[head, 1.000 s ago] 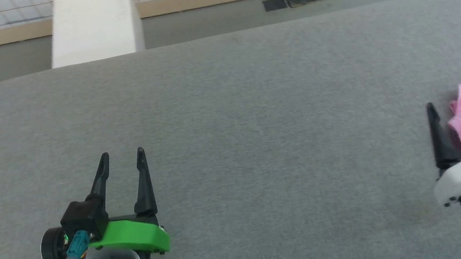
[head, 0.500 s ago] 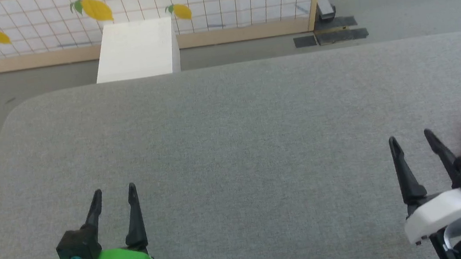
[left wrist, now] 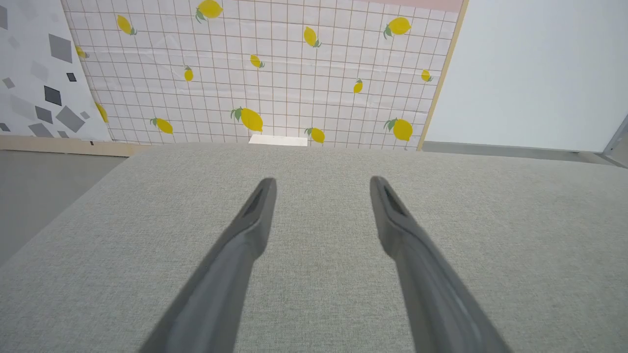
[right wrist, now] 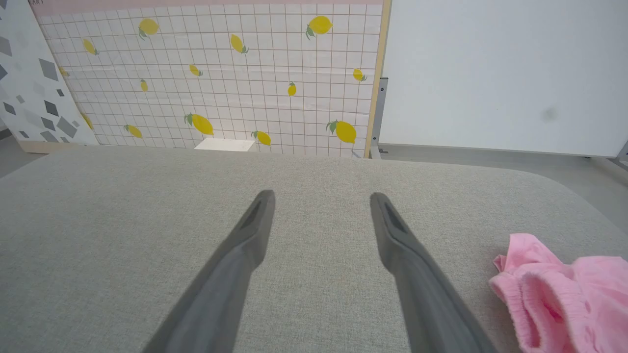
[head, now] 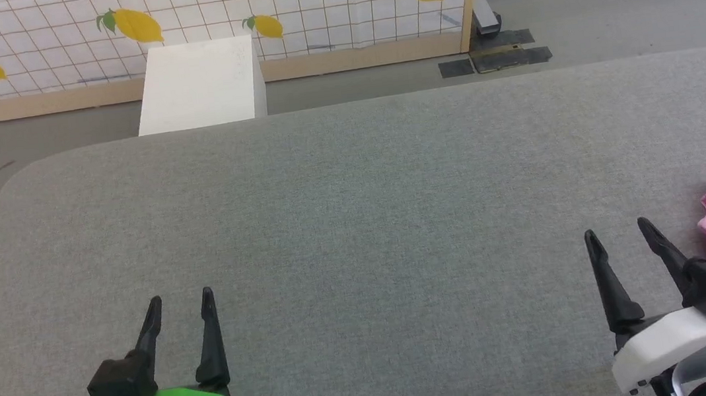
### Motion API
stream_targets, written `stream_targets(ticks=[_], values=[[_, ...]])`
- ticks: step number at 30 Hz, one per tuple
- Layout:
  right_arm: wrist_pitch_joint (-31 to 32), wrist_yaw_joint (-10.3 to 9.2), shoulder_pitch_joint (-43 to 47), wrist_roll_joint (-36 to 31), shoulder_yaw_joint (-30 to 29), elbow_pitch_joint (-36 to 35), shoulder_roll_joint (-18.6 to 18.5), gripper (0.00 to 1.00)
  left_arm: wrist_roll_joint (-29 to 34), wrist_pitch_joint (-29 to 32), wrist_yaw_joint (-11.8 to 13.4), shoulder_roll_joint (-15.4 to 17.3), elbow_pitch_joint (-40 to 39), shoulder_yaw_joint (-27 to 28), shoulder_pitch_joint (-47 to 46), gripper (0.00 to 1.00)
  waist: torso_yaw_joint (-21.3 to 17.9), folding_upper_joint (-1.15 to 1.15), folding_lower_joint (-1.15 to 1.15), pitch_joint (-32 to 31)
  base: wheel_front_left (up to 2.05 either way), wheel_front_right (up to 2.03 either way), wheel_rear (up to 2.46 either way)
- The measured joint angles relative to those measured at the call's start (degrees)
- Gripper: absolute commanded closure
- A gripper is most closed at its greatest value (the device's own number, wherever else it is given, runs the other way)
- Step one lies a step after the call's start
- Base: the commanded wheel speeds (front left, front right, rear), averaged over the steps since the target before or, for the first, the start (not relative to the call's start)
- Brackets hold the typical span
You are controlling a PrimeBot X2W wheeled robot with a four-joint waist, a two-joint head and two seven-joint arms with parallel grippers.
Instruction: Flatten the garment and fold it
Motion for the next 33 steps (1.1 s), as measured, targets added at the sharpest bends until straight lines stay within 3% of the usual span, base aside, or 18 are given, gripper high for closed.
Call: stream_targets(ticks=[21,22,33], values=[[0.0,0.0,0.0,0.1,1.0,0.0,0.0,0.0,0.9,0.0,-1.4,-0.6,1.1,0.9,0.0,0.0,0.1,0.0,0.0,1.4,0.0,0.0,0.0],[0.0,0.0,0.0,0.1,1.0,0.0,0.0,1.0,0.9,0.0,-1.4,-0.7,1.1,0.8,0.0,1.0,0.1,0.0,0.0,1.4,0.0,0.0,0.0],[0.0,0.0,0.0,0.1,1.0,0.1,0.0,1.0,1.5,0.9,-1.4,-0.9,0.9,1.3,0.0,1.0,0.3,0.0,0.0,1.2,0.0,0.0,0.0]])
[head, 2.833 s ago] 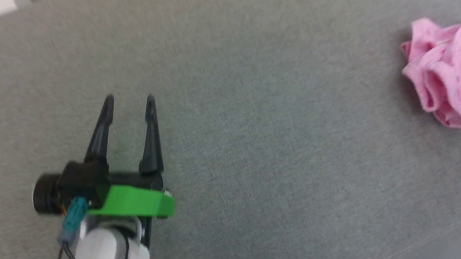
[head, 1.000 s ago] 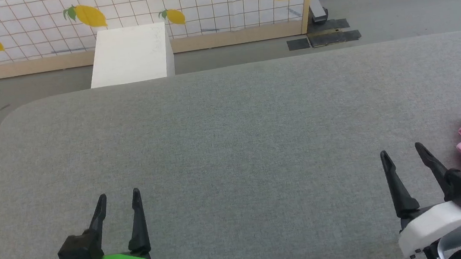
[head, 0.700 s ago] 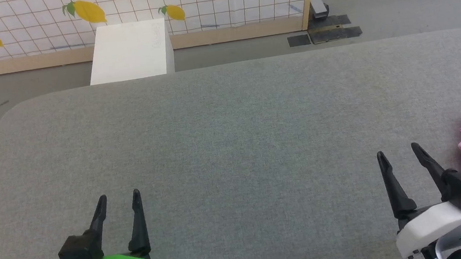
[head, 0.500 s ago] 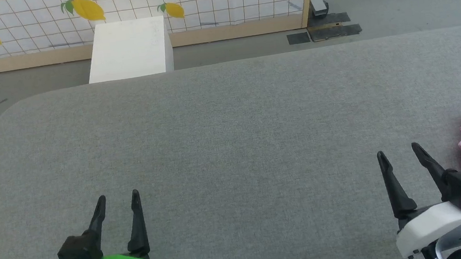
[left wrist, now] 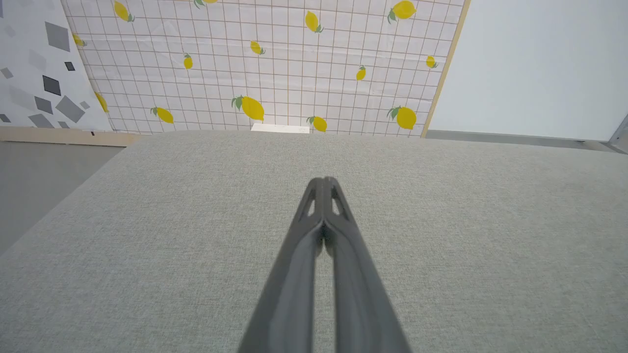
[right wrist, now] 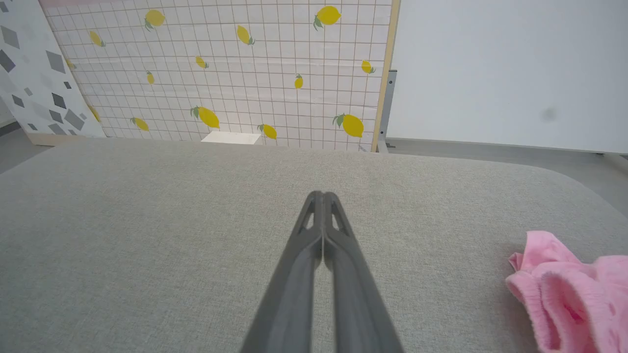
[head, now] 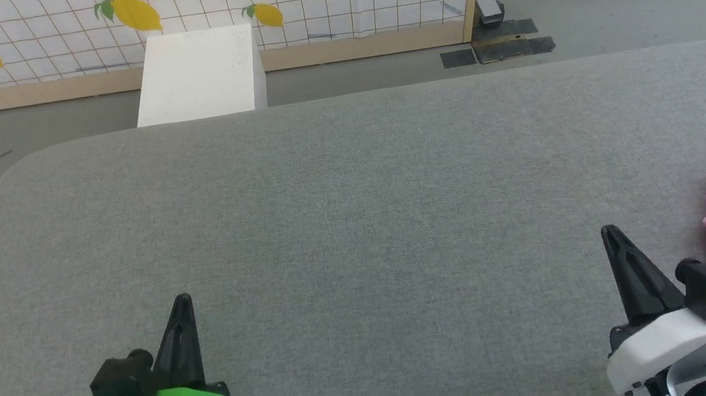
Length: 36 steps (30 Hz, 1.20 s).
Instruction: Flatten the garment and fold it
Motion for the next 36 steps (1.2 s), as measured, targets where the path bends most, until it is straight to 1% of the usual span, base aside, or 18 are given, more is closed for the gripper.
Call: stream_targets(ticks=[30,36], values=[[0.0,0.0,-0.2,-0.3,0.3,1.0,0.0,1.0,4.2,3.3,-1.0,-2.4,-1.3,2.5,0.0,1.0,0.5,0.0,0.0,-0.8,0.0,0.0,0.0],[0.0,0.0,-0.3,-0.6,0.4,1.3,0.0,1.0,5.8,4.2,-1.1,-2.9,-1.6,3.0,0.0,1.0,0.7,0.0,0.0,-1.0,0.0,0.0,0.0]])
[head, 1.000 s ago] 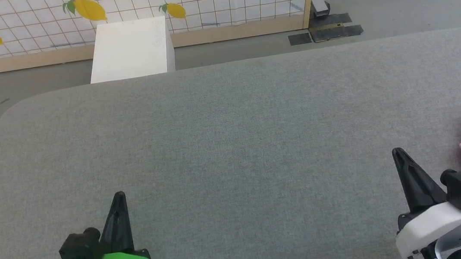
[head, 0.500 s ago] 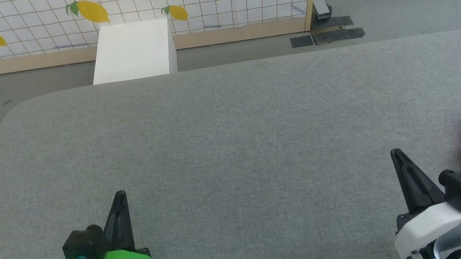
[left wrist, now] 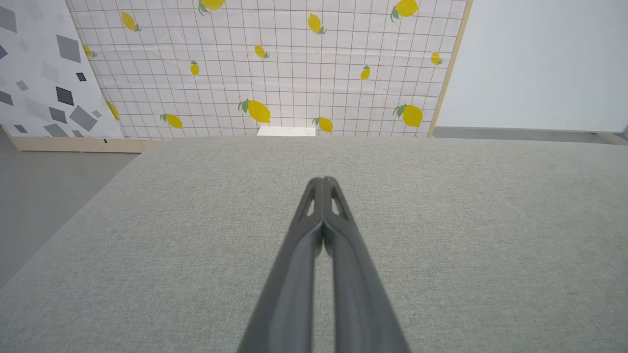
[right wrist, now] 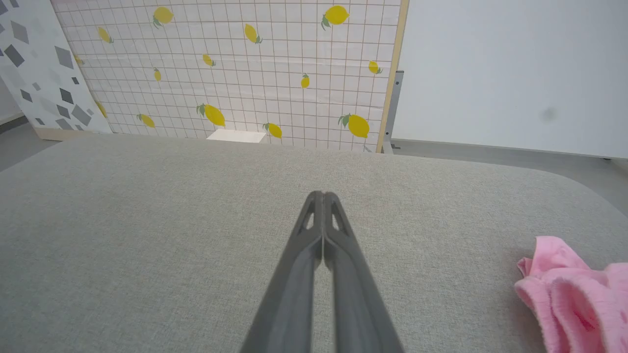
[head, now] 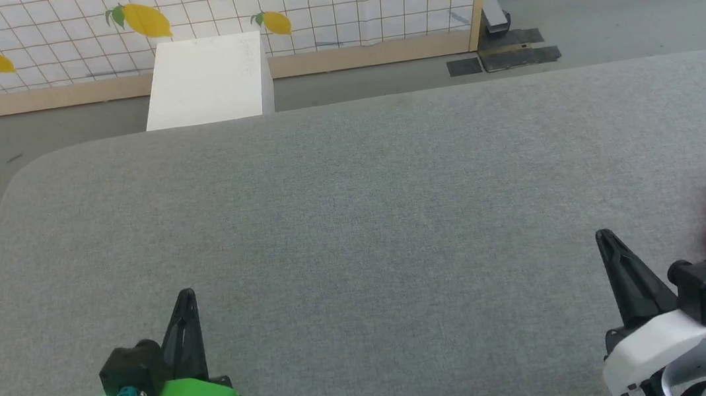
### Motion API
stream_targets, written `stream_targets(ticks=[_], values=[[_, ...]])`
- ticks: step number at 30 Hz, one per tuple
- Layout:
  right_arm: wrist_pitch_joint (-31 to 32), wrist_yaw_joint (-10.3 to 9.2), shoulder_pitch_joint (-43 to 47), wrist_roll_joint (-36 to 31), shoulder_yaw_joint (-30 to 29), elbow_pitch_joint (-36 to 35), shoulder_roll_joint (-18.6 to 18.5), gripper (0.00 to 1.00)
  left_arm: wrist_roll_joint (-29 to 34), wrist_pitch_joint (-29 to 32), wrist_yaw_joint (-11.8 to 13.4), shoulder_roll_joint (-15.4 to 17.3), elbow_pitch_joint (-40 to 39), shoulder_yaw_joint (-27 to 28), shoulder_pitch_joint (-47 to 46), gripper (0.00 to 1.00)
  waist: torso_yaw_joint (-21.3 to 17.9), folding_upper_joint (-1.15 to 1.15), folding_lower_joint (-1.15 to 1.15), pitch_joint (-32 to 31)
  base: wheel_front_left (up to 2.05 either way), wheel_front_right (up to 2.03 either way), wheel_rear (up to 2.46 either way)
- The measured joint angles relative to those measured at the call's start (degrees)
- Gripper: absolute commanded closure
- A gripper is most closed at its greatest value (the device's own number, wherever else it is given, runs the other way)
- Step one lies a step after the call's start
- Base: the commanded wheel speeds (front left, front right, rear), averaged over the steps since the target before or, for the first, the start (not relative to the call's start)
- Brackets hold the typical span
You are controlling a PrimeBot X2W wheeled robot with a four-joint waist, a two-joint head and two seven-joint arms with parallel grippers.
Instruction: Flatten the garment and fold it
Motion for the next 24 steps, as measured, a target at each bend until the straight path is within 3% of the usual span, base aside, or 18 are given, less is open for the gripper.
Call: stream_targets(ticks=[24], values=[[0.0,0.0,-0.7,-0.6,0.4,0.9,0.0,1.0,3.8,2.7,-0.9,-1.8,-1.1,2.1,0.0,1.0,0.4,0.0,0.0,-0.7,0.0,0.0,0.0]])
